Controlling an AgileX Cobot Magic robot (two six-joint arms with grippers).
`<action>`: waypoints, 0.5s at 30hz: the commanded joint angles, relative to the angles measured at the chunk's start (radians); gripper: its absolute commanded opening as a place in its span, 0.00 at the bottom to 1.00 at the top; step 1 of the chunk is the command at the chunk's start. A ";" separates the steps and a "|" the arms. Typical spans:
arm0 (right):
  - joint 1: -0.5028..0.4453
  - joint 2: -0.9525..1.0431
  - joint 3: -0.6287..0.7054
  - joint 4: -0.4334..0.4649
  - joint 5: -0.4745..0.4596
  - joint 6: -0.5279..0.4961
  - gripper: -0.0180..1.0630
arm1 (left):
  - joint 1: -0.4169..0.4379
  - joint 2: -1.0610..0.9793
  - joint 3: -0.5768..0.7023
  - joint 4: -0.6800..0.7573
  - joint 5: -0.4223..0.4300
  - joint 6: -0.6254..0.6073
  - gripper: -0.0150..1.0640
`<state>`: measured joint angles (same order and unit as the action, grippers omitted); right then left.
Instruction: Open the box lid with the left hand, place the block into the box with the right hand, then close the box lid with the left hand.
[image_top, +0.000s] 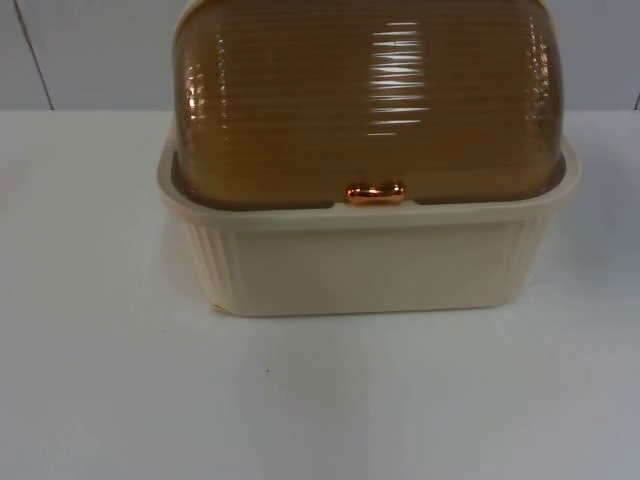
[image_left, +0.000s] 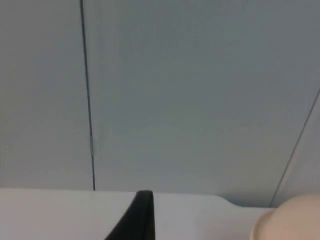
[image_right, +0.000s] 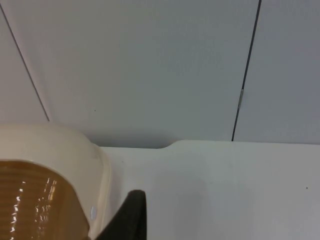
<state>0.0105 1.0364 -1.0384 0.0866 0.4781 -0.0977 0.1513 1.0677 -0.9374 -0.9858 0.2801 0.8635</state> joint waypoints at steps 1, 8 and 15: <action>0.002 -0.006 -0.006 0.004 0.006 0.003 0.98 | -0.007 -0.015 0.005 -0.029 -0.045 -0.006 0.99; 0.002 -0.006 -0.006 0.026 0.018 0.003 0.98 | -0.007 -0.021 0.005 -0.055 -0.054 -0.006 0.99; 0.002 -0.006 -0.006 0.024 0.040 0.003 0.98 | -0.007 -0.021 0.005 -0.046 0.024 -0.006 0.99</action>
<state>0.0105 1.0364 -1.0384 0.1079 0.5097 -0.0945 0.1513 1.0521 -0.9374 -1.0349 0.2763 0.8635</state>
